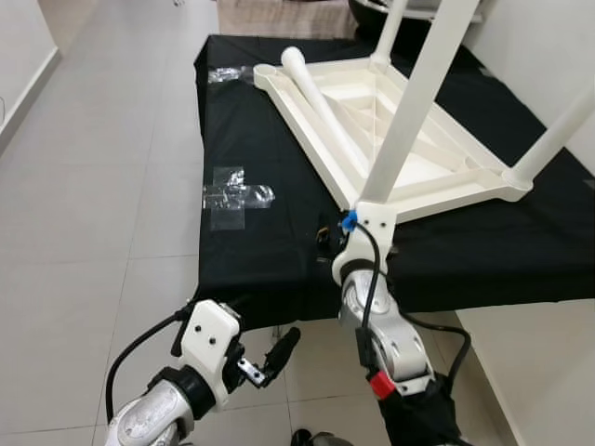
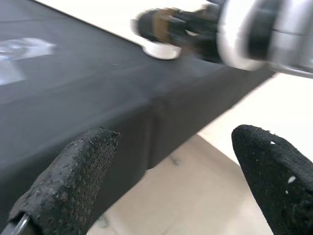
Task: Building children table
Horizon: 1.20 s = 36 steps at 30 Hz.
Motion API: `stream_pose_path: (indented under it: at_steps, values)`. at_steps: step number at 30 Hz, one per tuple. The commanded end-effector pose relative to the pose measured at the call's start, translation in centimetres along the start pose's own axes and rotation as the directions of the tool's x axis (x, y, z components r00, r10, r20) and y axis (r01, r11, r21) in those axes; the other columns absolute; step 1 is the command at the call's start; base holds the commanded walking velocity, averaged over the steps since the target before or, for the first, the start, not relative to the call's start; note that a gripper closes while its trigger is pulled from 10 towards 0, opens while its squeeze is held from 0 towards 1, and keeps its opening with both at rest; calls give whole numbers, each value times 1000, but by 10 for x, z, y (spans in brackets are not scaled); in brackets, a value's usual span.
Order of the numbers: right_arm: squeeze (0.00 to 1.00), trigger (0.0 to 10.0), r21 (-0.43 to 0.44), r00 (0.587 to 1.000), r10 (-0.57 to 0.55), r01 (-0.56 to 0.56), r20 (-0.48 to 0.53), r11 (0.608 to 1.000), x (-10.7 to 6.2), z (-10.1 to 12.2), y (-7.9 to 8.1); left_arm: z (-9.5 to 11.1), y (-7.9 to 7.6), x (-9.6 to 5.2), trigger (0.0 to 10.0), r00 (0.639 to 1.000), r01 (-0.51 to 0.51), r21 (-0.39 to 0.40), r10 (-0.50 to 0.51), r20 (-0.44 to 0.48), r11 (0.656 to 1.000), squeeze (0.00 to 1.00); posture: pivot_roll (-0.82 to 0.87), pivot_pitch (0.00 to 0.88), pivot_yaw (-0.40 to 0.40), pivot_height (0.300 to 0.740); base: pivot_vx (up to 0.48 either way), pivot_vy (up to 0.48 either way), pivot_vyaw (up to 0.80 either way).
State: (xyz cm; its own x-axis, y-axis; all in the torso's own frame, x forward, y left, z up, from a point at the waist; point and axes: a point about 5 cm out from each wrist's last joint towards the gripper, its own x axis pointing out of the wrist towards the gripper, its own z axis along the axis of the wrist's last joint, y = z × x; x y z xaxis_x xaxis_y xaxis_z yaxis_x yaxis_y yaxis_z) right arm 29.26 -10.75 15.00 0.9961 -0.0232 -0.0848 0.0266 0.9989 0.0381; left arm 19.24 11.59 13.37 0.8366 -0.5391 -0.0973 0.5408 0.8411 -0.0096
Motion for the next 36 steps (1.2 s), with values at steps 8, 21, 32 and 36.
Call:
stream_pose_path:
  at_steps: [8, 21, 32, 36]
  values:
    - [0, 10000, -119, 995, 87, -93, -53, 989, -27, -26, -27, -5, 7, 4, 10000, 989, -144, 72, 145, -11, 987, 0, 87, 69, -124, 740, 0, 0, 0]
    - [0, 10000, -80, 987, 129, -137, -99, 987, -38, -37, -24, -11, 7, 6, 10000, 985, -164, 126, 169, -36, 978, 0, 95, 56, -124, 740, 115, -215, 0]
    - [0, 10000, -78, 986, 132, -140, -102, 987, -31, -36, -30, -16, 7, 7, 10000, 983, -171, 114, 177, -46, 979, 0, 94, 38, -129, 740, 314, -356, 0]
    - [0, 10000, -83, 984, 145, -154, -101, 985, -26, -35, -32, -16, 7, 8, 10000, 983, -173, 102, 179, -50, 980, 0, 95, 39, -130, 740, 409, -70, 0]
